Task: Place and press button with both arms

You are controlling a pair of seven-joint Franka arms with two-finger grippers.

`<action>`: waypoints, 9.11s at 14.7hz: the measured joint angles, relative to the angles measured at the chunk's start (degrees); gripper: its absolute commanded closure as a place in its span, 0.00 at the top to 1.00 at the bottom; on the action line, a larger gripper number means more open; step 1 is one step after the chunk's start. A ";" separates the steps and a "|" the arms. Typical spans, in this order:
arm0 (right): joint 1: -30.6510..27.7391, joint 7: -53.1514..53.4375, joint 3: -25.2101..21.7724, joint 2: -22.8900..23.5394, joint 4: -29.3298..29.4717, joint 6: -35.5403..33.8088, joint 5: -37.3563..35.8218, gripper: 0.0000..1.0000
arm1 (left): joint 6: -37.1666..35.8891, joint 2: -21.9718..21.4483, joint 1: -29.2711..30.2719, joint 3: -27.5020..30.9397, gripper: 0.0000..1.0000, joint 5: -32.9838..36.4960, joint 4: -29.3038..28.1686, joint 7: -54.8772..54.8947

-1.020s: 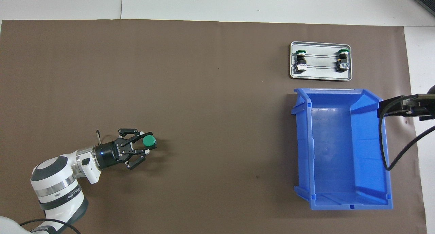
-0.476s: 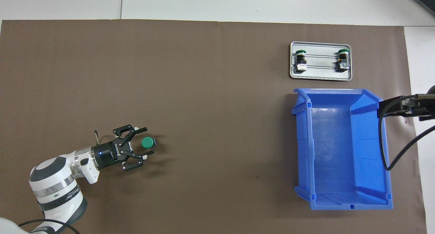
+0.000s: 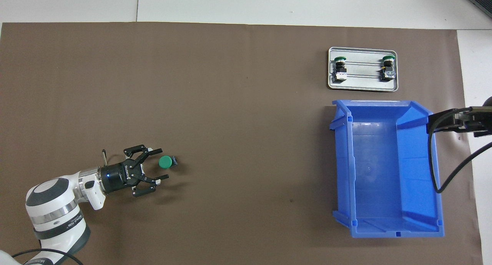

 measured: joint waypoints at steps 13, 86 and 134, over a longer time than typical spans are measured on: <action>0.01 0.00 0.00 0.00 0.00 0.00 0.00 1.00 | -6.89 -0.24 13.14 0.05 0.59 27.62 13.70 -20.94; 43.46 27.36 1.03 23.58 -1.77 46.54 9.69 1.00 | -18.34 -7.50 -9.73 0.30 1.00 91.18 61.41 -136.52; 9.10 -17.80 -2.47 4.21 -15.64 31.80 3.61 0.00 | -16.44 -9.90 -9.52 -0.04 1.00 91.19 57.89 -136.53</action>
